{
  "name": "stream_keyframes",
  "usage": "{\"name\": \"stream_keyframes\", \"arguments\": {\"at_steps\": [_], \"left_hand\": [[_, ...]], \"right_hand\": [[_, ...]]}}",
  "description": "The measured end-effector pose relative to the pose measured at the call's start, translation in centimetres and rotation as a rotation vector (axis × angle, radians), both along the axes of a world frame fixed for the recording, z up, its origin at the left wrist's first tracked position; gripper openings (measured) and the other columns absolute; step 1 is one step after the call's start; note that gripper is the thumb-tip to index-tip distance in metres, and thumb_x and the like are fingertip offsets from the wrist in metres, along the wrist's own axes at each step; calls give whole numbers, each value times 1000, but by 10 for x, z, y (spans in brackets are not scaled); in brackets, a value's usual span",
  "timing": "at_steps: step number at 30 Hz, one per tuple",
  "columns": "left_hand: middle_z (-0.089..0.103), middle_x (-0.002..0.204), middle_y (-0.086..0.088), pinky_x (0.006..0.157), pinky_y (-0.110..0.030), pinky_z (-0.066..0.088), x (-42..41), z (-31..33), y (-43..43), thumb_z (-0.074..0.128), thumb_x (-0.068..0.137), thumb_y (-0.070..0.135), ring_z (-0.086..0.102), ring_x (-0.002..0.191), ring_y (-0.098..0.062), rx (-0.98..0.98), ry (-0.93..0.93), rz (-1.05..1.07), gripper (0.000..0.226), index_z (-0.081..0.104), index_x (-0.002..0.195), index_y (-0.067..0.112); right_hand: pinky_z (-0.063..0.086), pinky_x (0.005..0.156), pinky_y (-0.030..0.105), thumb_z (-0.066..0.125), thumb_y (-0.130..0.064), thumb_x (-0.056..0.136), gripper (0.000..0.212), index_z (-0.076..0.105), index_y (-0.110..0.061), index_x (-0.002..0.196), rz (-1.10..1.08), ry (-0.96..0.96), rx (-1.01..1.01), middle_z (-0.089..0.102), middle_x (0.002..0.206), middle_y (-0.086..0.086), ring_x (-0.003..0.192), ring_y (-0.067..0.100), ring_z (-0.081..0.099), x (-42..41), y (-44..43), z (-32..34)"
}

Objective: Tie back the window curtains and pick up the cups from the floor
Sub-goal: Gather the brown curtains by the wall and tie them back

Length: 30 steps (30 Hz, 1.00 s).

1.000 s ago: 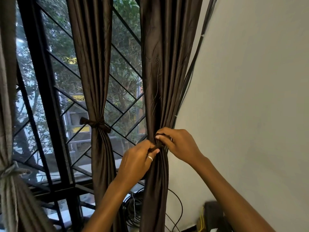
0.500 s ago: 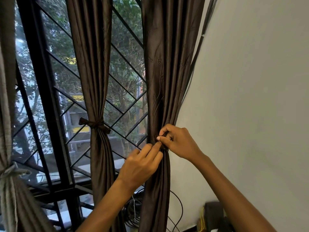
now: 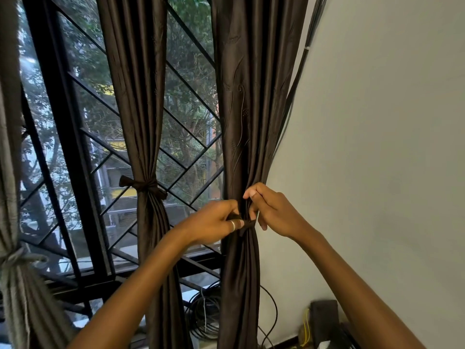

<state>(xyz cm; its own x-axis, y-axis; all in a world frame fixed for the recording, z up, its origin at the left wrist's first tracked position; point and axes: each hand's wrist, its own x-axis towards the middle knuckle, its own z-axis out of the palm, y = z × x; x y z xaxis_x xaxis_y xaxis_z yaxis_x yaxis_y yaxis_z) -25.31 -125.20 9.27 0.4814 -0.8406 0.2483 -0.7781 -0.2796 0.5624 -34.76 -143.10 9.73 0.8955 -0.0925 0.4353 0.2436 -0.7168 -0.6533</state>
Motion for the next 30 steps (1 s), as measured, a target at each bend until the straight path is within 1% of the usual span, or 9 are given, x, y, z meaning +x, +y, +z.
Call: {"name": "stream_keyframes", "arguments": {"at_steps": [4, 7, 10, 12, 15, 18, 22, 26, 30], "left_hand": [[43, 65, 3, 61, -33, 35, 5, 18, -4, 66, 88, 21, 41, 56, -11, 39, 340, -6, 22, 49, 76, 17], [41, 67, 2, 64, -34, 34, 7, 28, -6, 65, 87, 19, 40, 61, -13, 113, 364, -1, 21, 47, 75, 16], [37, 67, 1, 59, -28, 30, 7, 33, -8, 63, 90, 12, 35, 60, -12, 133, 387, 18, 22, 44, 80, 12], [35, 66, 2, 55, -25, 28, 7, 37, -9, 63, 91, 12, 33, 57, -11, 145, 382, 57, 21, 44, 85, 11], [32, 56, 6, 46, -22, 25, 5, 40, -12, 64, 91, 14, 30, 47, -8, 162, 398, 93, 24, 42, 80, 12], [31, 56, 4, 46, -24, 23, 5, 41, -16, 64, 91, 15, 29, 48, -10, 179, 415, 105, 33, 38, 71, 17], [30, 56, 2, 44, -23, 22, 6, 41, -17, 65, 91, 14, 27, 46, -11, 151, 442, 156, 36, 36, 69, 18], [31, 55, 1, 44, -22, 23, 8, 32, -13, 68, 89, 14, 28, 46, -11, 72, 433, 186, 37, 38, 67, 16], [49, 58, 3, 51, -21, 36, 3, 12, -5, 76, 85, 21, 43, 51, -7, -108, 412, 168, 21, 63, 76, 7]], "right_hand": [[49, 55, 18, 40, -24, 108, 19, 58, -21, 107, 35, 5, 84, 68, 78, 9, 56, 17, 63, -6, 2, 0], [47, 54, 15, 51, -15, 103, 8, 58, -18, 104, 46, -56, 119, 67, 80, 11, 62, 19, 66, -11, 6, -8], [49, 60, 17, 65, -12, 94, 14, 60, -21, 104, 47, -170, 23, 67, 89, -3, 77, 14, 66, -18, 9, -30], [54, 65, 24, 73, -32, 89, 25, 59, -25, 109, -11, -231, -137, 62, 100, -10, 86, 11, 64, -23, 11, -46], [54, 65, 25, 69, -60, 86, 48, 62, -21, 112, -222, -396, -514, 61, 107, -7, 86, 9, 61, -23, 13, -62], [52, 61, 25, 69, -51, 90, 39, 67, -15, 103, -355, -556, -711, 66, 98, 2, 80, 16, 62, -19, 18, -66], [52, 57, 29, 65, -26, 94, 14, 69, -13, 94, -416, -599, -768, 69, 96, 4, 75, 20, 64, -15, 21, -72], [56, 64, 29, 64, -17, 95, 10, 72, -11, 96, -366, -586, -675, 71, 107, 4, 84, 19, 68, -16, 21, -77], [57, 69, 26, 66, -16, 95, 11, 74, -13, 101, -335, -552, -550, 69, 110, 2, 89, 14, 67, -20, 13, -74]]}}
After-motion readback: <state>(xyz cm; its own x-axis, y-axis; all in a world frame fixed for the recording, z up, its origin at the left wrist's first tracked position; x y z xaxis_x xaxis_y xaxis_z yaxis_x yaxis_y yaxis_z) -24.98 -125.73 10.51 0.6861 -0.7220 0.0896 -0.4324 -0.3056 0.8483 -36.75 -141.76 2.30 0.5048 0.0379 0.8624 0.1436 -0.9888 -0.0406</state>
